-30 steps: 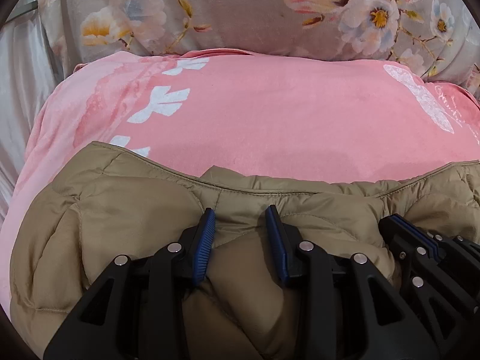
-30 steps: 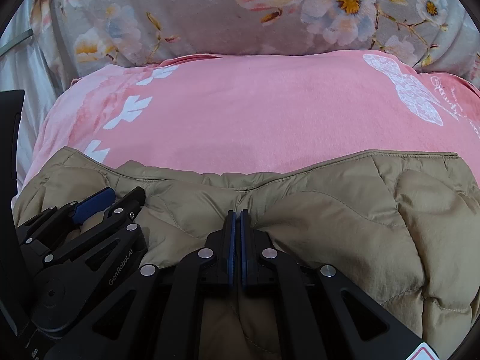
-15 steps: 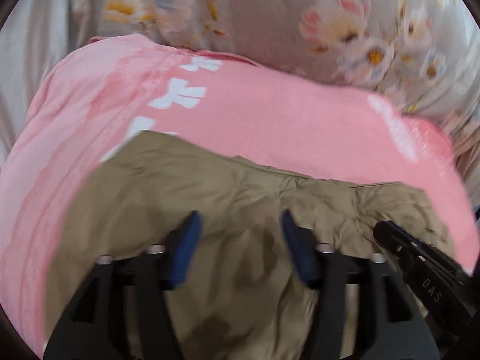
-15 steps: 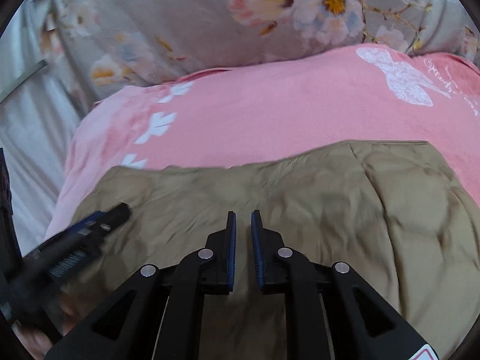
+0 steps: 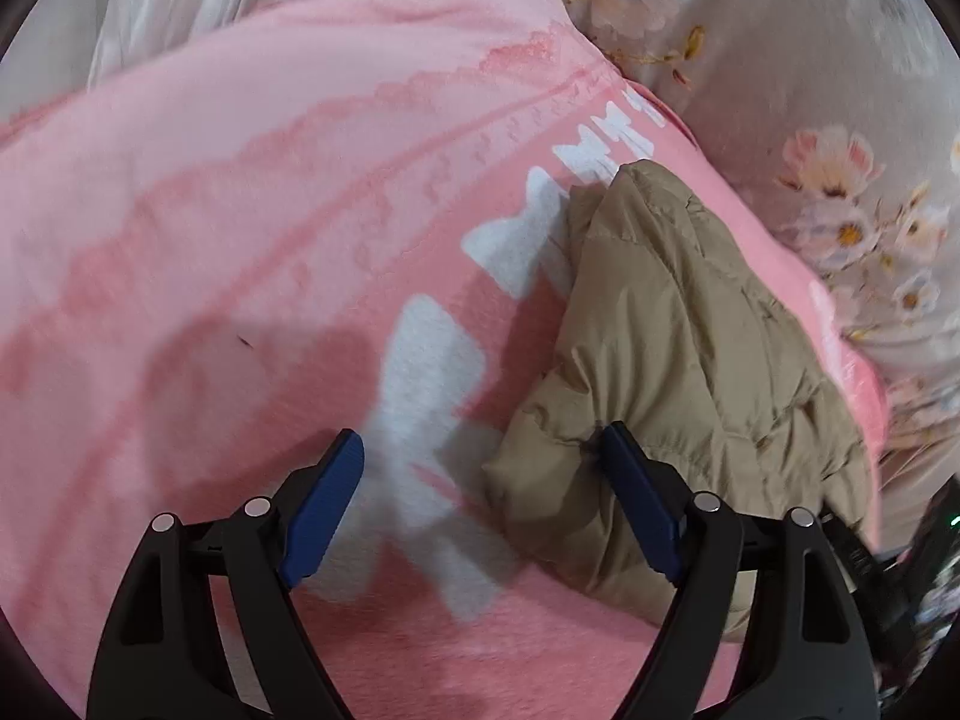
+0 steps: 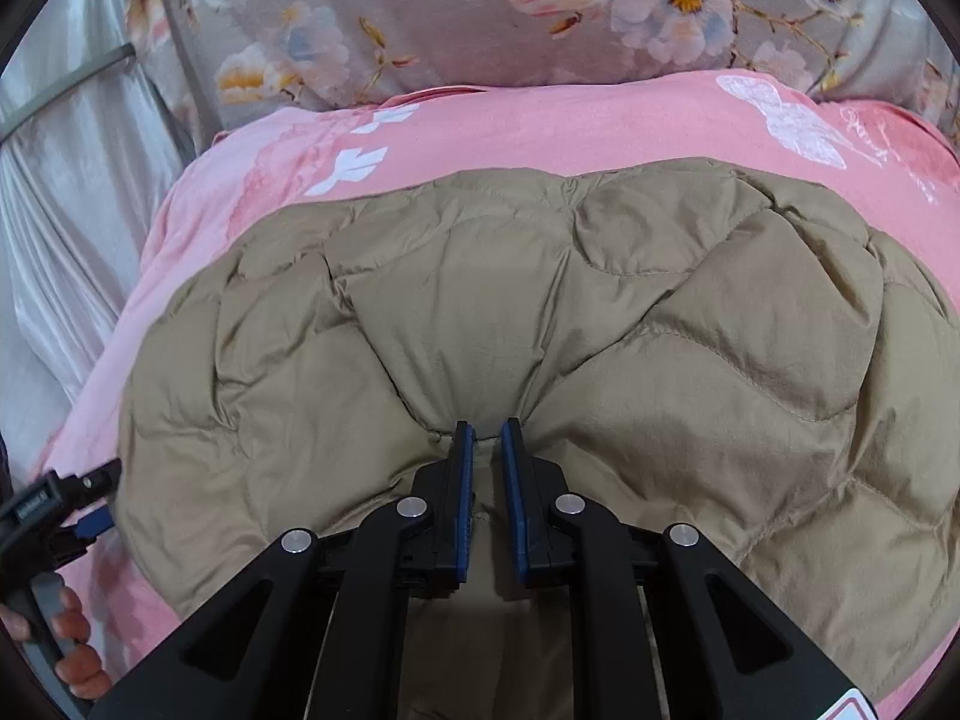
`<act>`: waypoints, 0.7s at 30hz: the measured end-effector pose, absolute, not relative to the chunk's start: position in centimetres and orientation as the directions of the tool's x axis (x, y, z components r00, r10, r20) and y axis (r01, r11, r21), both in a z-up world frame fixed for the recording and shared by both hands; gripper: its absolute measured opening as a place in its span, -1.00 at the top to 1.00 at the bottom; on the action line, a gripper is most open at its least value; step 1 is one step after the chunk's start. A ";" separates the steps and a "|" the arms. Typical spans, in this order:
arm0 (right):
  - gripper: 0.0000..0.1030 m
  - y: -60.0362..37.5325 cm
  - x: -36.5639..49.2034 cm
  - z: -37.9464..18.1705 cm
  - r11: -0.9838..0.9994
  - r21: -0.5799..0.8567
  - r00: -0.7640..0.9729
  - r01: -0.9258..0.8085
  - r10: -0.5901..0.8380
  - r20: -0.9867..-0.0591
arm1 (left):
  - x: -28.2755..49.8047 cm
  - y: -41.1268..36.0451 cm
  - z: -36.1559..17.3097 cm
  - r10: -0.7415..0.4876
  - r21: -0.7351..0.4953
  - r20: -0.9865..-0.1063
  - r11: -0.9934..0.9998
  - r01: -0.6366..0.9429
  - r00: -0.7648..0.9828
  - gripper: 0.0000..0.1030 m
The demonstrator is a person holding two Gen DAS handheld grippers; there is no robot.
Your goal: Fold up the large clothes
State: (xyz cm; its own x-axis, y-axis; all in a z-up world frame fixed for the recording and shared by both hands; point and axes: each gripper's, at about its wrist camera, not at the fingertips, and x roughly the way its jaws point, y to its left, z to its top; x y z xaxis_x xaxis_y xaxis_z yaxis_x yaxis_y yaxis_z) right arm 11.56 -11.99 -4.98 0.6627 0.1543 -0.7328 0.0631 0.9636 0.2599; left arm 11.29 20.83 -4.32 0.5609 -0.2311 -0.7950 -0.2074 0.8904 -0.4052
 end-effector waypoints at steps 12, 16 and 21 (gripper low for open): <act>0.76 -11.9 11.4 -6.1 0.969 0.238 0.683 0.066 0.130 -0.719 | 13.7 15.9 -4.5 -0.299 -0.438 -0.777 0.889 -0.135 0.554 -0.44; 0.76 -11.7 11.3 -6.2 0.968 0.242 0.690 0.063 0.133 -0.712 | 13.5 13.9 -3.0 -0.262 -0.384 -0.778 0.918 -0.103 0.571 0.02; 0.76 -11.8 11.4 -6.1 0.965 0.253 0.689 0.069 0.138 -0.712 | 12.5 12.1 0.2 -0.231 -0.333 -0.749 0.942 -0.051 0.621 0.61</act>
State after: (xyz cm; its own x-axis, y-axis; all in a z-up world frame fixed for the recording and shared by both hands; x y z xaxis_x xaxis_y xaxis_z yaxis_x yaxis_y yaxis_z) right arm 11.35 -11.75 -6.13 0.6887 0.1376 -0.7119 0.0686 0.9650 0.2529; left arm 12.48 12.08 0.21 0.6211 -0.2309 -0.7489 -0.0512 0.9416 -0.3328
